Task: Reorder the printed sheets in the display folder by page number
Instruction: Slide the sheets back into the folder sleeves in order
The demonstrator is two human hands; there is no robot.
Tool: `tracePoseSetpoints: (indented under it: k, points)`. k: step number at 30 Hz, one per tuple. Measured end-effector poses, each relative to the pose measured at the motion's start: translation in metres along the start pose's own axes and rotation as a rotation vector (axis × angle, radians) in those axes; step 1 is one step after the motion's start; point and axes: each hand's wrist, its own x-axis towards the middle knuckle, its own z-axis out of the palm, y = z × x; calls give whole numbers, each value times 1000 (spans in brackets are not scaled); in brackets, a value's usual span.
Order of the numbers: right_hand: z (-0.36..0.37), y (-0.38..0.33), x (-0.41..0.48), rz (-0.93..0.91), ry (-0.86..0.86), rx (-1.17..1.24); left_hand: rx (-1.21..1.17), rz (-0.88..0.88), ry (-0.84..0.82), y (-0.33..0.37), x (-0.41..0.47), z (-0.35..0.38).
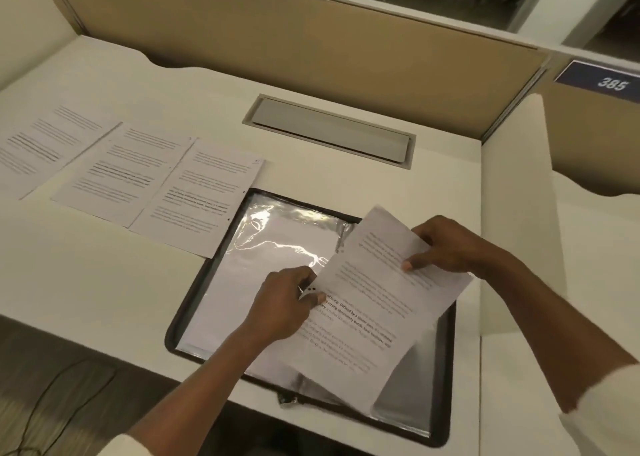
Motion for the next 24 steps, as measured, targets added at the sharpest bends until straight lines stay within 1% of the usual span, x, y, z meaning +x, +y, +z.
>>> tracePoseSetpoints:
  k: [2, 5, 7, 8, 11, 15, 20, 24]
  points:
    - [-20, 6, 9, -20, 38, -64, -38, -82, 97, 3, 4, 13]
    - [-55, 16, 23, -61, 110, -181, 54, -220, 225, 11, 2, 41]
    - [-82, 25, 33, -71, 161, -247, 156, -245, 278, 22, -4, 65]
    - [-94, 30, 38, -73, 180, -278, 213, -227, 290, 29, -6, 78]
    - [-127, 41, 53, -98, 202, -340, 371, -137, 277, 47, -8, 122]
    - [-158, 50, 69, -133, 179, -358, 452, -16, 273, 62, -1, 177]
    - [-182, 63, 88, -122, 217, -357, 504, -61, 183, 87, 22, 218]
    - [-198, 73, 105, -129, 223, -372, 546, -44, 176, 105, 47, 237]
